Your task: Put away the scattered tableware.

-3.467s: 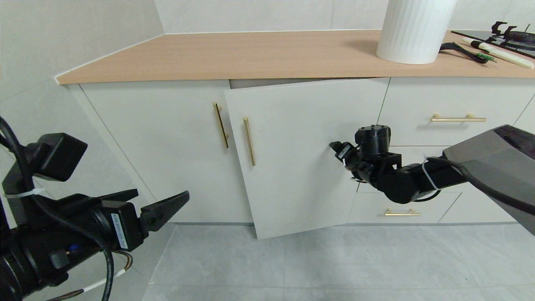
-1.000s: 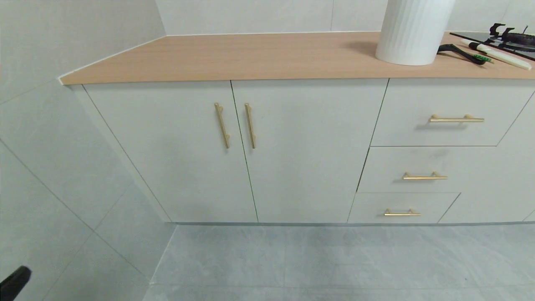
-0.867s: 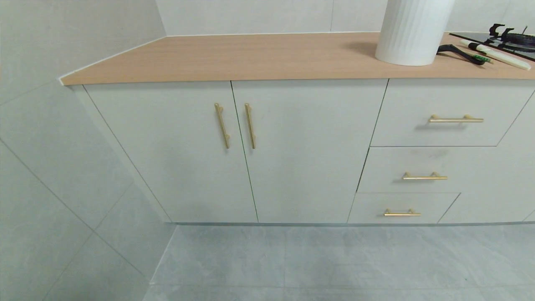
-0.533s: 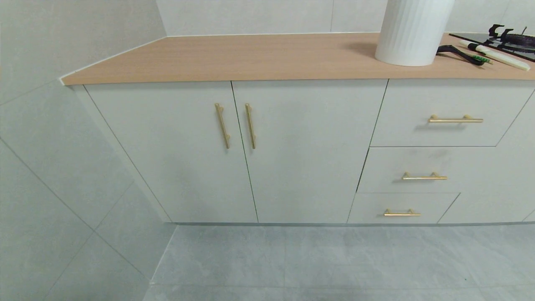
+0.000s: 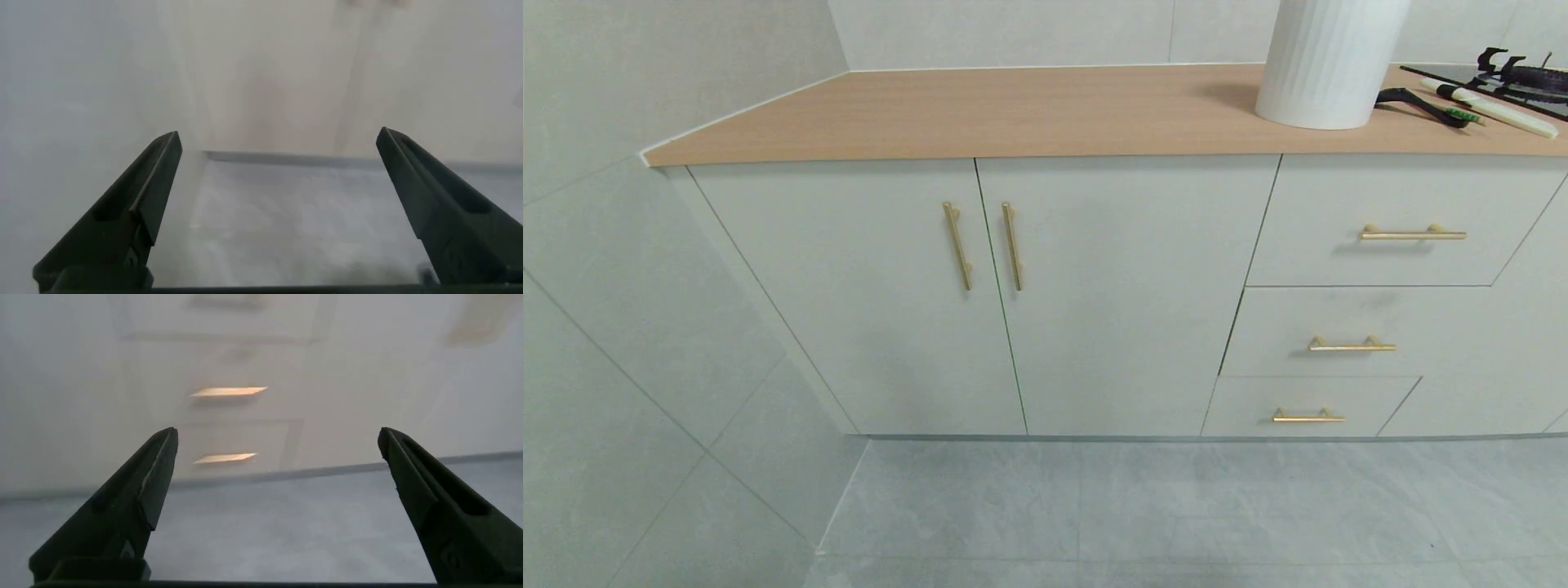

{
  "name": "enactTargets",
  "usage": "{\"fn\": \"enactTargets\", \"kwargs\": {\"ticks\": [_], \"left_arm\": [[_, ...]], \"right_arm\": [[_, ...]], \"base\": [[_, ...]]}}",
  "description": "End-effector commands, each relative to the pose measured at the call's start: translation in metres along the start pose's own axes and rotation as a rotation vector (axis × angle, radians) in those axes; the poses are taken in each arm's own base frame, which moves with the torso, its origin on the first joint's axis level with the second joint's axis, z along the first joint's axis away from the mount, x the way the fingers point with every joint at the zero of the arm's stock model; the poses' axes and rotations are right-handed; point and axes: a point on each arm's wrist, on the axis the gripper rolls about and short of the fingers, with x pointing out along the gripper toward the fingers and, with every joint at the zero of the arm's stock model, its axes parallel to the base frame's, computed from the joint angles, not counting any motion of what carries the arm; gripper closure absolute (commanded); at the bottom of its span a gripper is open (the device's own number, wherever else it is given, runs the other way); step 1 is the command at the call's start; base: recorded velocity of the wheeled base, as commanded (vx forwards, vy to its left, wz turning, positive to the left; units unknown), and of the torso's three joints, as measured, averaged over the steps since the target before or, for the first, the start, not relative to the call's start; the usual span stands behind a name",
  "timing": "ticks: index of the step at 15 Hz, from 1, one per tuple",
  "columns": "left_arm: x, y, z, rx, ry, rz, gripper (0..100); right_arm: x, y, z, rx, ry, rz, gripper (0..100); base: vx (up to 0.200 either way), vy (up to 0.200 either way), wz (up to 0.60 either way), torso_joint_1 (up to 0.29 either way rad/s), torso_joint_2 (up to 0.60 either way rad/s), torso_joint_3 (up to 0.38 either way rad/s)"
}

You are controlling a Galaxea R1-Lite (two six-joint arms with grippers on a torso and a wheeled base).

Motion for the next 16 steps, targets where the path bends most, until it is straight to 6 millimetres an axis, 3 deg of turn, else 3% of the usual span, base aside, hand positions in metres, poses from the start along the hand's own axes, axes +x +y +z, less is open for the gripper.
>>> {"fn": "enactTargets", "kwargs": {"ticks": [1, 6, 16], "left_arm": [[0.0016, -0.0018, -0.0087, -0.002, 0.028, -0.062, 0], [0.0013, -0.0032, -0.0123, 0.003, 0.063, -0.123, 0], [0.0013, -0.0031, -0.0121, 0.000, 0.061, -0.122, 0]], "right_arm": [[0.0028, 0.0066, -0.0213, 0.029, 0.080, 0.116, 0], [0.0004, 0.0122, -0.0304, 0.057, 0.161, 0.329, 0], [0.0006, 0.0119, -0.0297, 0.102, 0.156, 0.319, 0]], "base": [[0.000, 0.000, 0.00, 0.000, 0.00, 0.000], [0.000, 0.000, 0.00, 0.000, 0.00, 0.000], [0.000, 0.000, 0.00, 0.000, 0.00, 0.000]]}}
